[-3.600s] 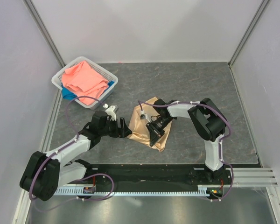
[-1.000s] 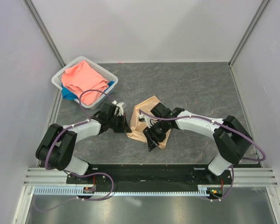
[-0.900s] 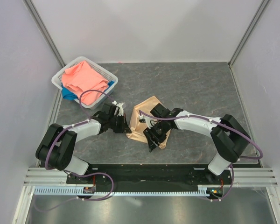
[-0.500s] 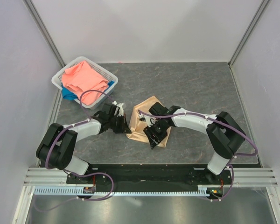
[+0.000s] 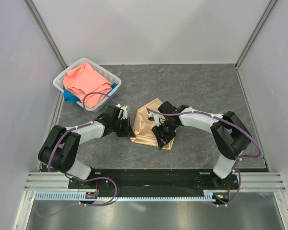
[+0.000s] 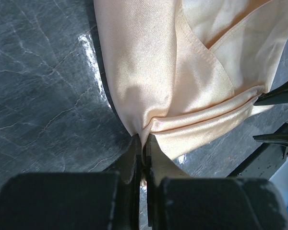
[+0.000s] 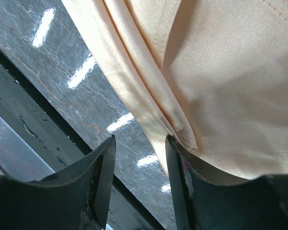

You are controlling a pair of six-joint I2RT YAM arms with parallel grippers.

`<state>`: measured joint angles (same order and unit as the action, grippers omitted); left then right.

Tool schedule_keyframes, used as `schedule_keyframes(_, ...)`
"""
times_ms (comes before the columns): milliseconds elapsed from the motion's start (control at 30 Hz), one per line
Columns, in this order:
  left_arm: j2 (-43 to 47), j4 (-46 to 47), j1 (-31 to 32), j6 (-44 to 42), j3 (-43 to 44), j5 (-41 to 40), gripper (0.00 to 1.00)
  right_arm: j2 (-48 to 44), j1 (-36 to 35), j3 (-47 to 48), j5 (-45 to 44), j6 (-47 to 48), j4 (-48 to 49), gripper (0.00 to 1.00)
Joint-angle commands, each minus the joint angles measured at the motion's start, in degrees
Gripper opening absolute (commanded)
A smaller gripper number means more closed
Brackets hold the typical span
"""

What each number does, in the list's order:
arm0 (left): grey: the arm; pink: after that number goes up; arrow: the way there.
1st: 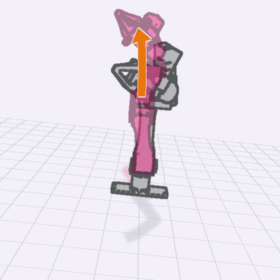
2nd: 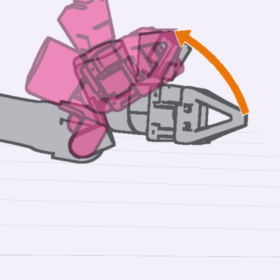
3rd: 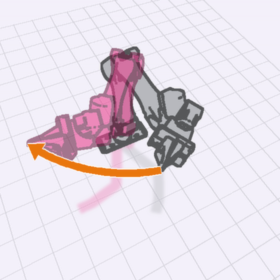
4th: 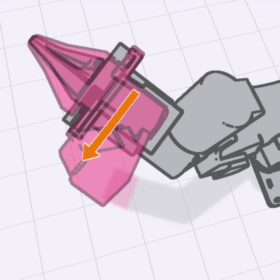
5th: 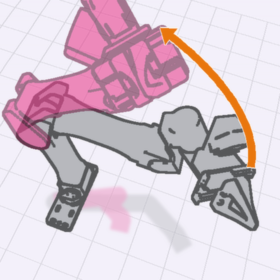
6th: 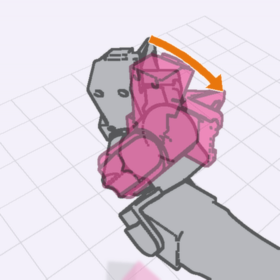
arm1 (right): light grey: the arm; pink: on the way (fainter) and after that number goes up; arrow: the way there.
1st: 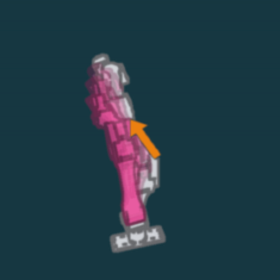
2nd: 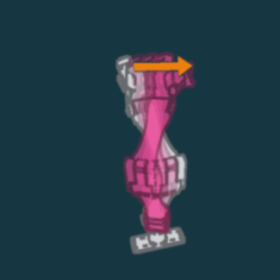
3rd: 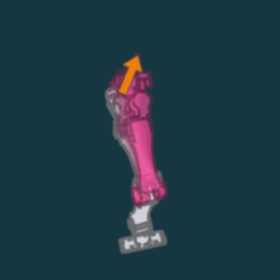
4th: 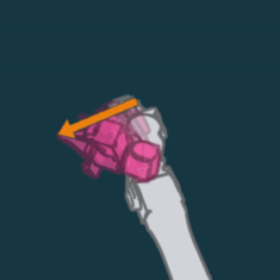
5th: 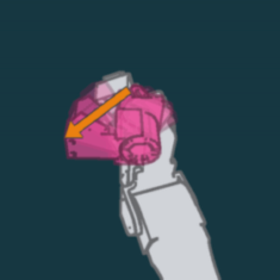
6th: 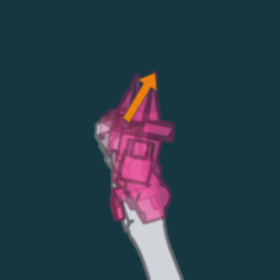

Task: Fold the napkin, place the utensils inside, and roll it up
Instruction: Roll the napkin with the utensil

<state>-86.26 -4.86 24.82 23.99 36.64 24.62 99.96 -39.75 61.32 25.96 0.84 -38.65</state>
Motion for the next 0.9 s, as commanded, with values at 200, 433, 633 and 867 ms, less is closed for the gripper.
schedule_keyframes(200, -1.1, -1.9, 0.1, -0.6, 1.8, 0.4, 0.02, 1.9, 2.8, -2.0, 1.1, 1.2, -0.6, 0.54)
schedule_keyframes(433, -3.5, -5.7, 0.1, -0.3, 4.5, 1.2, 0.02, -4.5, 1.2, 2.2, 1.3, 1.1, -2.4, 0.54)
schedule_keyframes(633, -6.4, -12.5, 0.1, -0.6, 8.7, 2.4, 0.02, -8.2, -10.1, 9.0, -17.3, 0.9, 0.6, 0.56)
schedule_keyframes(867, -8.0, -15.1, -0.1, -1.0, 10.9, 3.7, 0.02, -9.3, -21.8, -0.8, -39.6, 3.4, 20.4, 0.56)
